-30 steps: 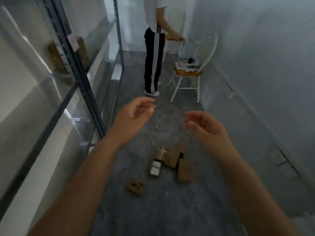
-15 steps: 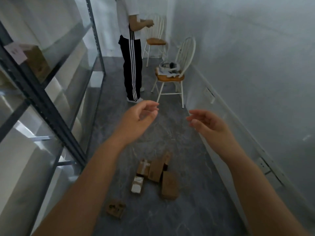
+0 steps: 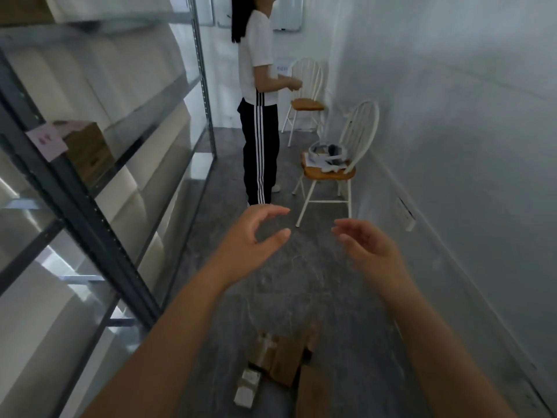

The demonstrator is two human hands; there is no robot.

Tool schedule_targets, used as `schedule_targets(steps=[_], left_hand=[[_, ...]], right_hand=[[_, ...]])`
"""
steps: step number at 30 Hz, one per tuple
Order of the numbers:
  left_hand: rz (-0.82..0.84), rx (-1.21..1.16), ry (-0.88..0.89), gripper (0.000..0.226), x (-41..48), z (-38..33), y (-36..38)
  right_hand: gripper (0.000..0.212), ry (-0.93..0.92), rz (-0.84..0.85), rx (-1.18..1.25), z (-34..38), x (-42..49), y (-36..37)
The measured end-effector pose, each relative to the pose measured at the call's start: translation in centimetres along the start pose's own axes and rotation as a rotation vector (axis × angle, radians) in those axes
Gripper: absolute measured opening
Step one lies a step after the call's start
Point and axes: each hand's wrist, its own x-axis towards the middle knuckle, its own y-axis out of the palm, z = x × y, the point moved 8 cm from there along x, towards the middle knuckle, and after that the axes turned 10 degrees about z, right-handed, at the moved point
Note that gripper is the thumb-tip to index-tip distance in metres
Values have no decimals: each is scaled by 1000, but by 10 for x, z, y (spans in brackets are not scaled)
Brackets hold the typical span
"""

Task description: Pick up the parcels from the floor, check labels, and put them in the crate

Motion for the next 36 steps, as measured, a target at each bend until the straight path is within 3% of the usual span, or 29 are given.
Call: schedule_targets(steps=[7,16,24,31,36], left_hand=[[10,-110,-33,29,85,42,-23],[75,-139,-171,27,124,143,51],[157,-177,-397,24,98,338,183],[253,-85,-575,41,60,540,318],[408,-35,-755,62,29,660,398]], right_hand=[[22,4,-68,-61,-12,81,-15],[30,179,-13,-103,-133,109,-19],[24,341,117,-152,-374,108,28],[33,458,251,-151,-609,101,92],[40,661,388,-203,-766,73,124]])
